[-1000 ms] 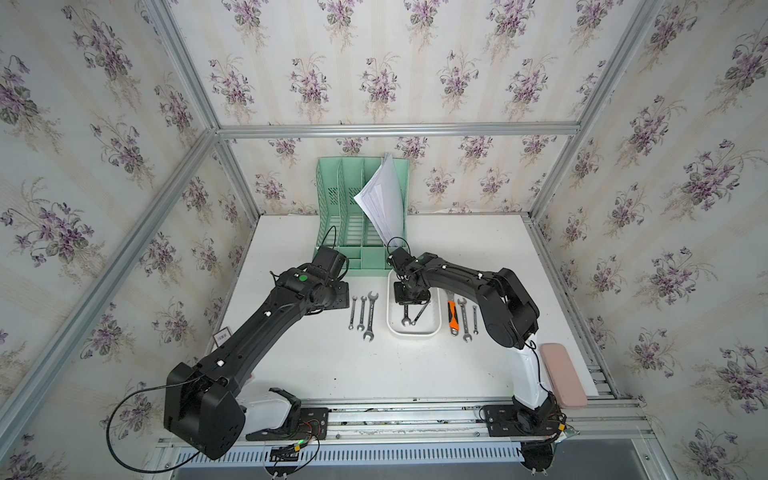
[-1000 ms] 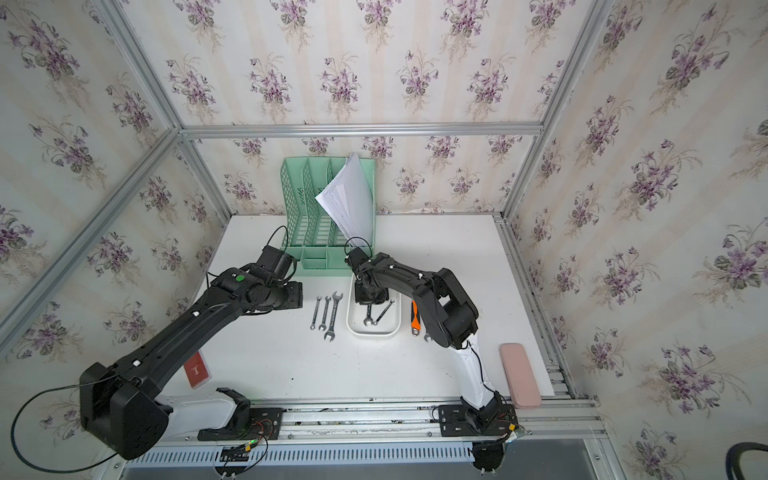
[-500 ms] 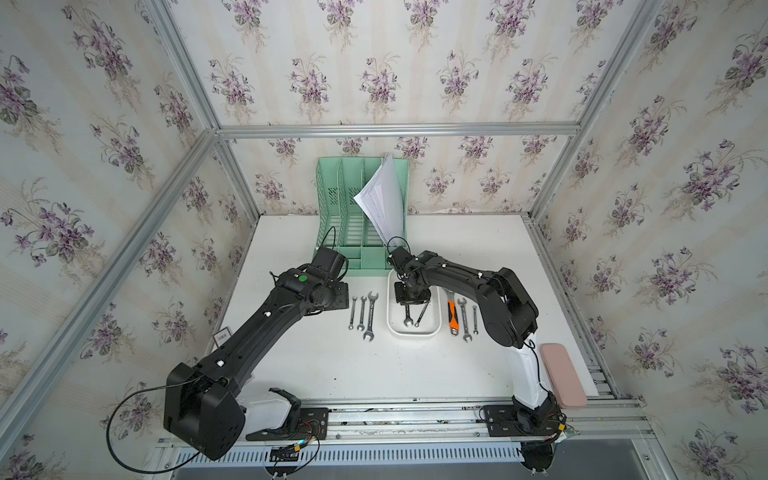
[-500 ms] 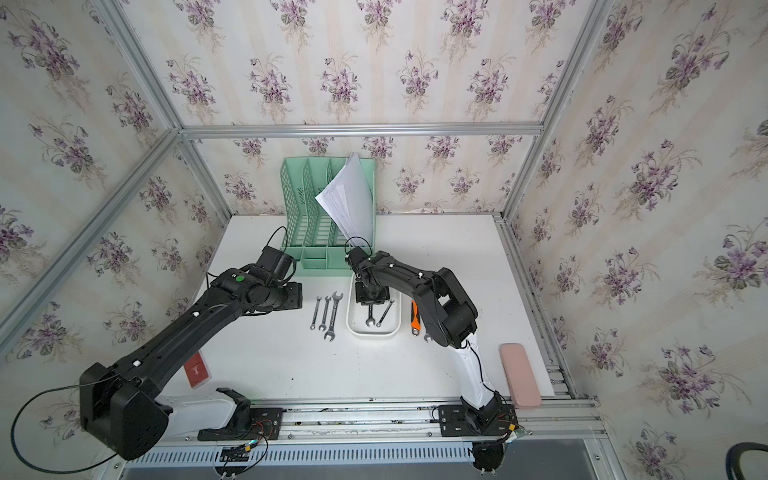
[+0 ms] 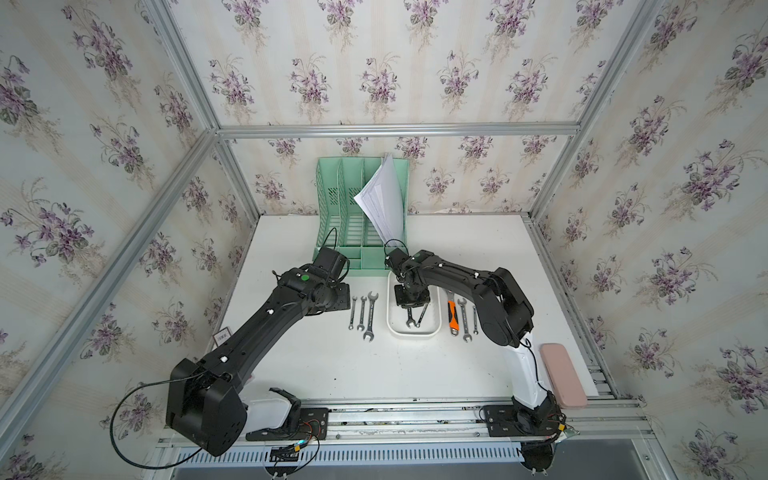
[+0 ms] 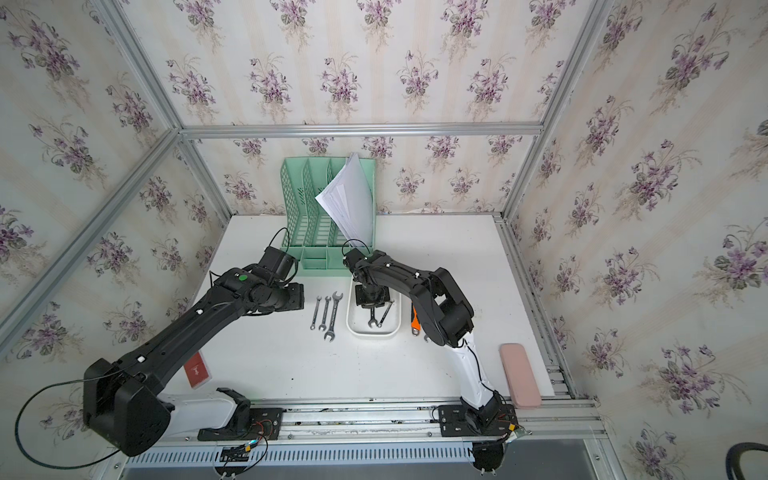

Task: Take out the wrench from the storage box
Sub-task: Pick up the wrench from the storage box.

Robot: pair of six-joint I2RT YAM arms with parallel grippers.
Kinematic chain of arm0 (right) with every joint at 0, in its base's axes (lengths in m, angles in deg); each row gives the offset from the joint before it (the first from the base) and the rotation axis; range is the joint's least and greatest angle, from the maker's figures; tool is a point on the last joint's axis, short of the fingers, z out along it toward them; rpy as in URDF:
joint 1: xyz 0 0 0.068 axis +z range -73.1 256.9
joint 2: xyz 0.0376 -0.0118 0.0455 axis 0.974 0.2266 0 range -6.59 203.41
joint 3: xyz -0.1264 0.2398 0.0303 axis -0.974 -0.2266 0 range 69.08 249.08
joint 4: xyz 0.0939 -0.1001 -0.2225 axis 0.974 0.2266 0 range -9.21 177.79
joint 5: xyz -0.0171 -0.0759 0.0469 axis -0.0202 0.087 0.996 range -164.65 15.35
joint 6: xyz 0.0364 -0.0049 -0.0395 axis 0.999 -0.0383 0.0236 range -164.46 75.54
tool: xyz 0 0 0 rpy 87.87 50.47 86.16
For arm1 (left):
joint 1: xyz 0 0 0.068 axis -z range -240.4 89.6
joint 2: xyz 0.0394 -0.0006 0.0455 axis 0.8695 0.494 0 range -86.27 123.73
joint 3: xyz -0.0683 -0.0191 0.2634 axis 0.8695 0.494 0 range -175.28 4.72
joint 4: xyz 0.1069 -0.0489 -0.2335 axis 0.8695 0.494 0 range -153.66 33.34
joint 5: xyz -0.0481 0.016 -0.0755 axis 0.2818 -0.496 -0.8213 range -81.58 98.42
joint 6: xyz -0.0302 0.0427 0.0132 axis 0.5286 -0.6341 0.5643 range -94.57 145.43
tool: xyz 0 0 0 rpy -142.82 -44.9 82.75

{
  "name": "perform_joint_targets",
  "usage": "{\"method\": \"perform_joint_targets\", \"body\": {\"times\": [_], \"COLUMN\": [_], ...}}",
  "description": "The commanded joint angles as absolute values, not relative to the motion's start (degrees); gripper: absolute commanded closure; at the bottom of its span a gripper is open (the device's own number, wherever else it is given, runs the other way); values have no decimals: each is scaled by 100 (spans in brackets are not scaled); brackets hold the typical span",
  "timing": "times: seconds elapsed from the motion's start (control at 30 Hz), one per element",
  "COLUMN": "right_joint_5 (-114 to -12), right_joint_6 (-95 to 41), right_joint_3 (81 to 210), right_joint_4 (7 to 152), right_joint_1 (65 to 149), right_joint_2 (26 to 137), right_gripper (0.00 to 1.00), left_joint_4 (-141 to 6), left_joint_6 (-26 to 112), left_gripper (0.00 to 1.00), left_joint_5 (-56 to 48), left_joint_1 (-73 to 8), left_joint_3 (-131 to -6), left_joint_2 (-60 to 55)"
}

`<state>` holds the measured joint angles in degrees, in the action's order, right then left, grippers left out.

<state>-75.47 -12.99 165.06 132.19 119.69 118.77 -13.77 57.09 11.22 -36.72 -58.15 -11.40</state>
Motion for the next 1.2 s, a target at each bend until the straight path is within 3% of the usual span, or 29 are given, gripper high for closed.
{"method": "perform_joint_targets", "body": {"times": [0.0, 0.57, 1.17], "right_joint_5": [-7544, -7496, -7715], "right_joint_6": [-1332, -1474, -1584], "right_joint_3": [16606, 16754, 17303], "right_joint_4": [13395, 13500, 13962], "right_joint_1": [11979, 11974, 11942], "right_joint_2": [11986, 12033, 11545], "right_gripper": [78, 94, 95], "left_joint_4": [-1377, -1212, -1147], "left_joint_6": [5690, 5655, 5619], "left_gripper": [30, 30, 30], "left_joint_5": [1184, 1228, 1232], "left_joint_1": [-3684, -3734, -3762], "left_joint_3": [-5802, -5930, -5996], "left_joint_2": [-1207, -1480, -1508]}}
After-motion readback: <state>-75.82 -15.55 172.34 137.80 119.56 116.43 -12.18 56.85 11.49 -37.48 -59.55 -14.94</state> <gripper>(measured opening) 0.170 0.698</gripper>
